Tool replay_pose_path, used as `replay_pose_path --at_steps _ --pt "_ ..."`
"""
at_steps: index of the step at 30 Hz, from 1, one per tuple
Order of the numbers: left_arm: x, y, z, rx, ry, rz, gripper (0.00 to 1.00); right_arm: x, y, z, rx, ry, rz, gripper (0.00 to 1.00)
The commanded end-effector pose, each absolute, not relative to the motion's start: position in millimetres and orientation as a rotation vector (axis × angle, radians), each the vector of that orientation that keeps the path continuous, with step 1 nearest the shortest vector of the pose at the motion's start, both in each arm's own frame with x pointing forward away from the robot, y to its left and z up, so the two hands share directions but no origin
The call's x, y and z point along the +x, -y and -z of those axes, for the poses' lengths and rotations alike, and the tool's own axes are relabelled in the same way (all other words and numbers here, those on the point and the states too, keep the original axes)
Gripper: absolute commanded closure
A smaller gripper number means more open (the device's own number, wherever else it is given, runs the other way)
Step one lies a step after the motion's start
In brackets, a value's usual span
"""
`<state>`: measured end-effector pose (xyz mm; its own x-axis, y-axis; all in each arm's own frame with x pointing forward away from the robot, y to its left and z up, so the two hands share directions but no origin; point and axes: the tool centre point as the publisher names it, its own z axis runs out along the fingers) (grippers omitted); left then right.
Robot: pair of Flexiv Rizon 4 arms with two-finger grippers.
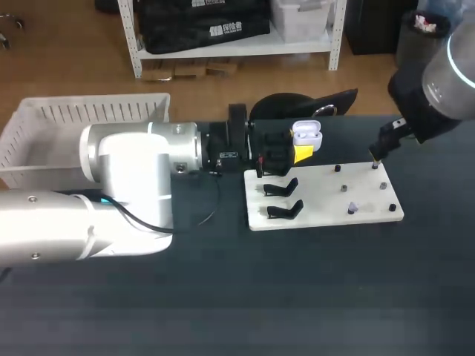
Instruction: Pick up each earbud case from the left stands, insert the matching earbuds, close the lid, and place the case in the box.
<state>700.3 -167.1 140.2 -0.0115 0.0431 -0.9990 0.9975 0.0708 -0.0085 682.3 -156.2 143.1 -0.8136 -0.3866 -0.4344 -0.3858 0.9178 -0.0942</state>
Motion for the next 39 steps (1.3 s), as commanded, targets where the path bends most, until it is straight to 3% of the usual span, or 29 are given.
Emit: replay_pose_path --at_steps 1,39 --pt "699 167 -139 1.177 -1.276 1.14 1.0 679 156 -143 -0.541 -2.611 0.046 0.0" --pt "699 167 -139 1.177 -1.276 1.14 1.0 739 146 -77 -0.605 -2.738 0.404 0.0"
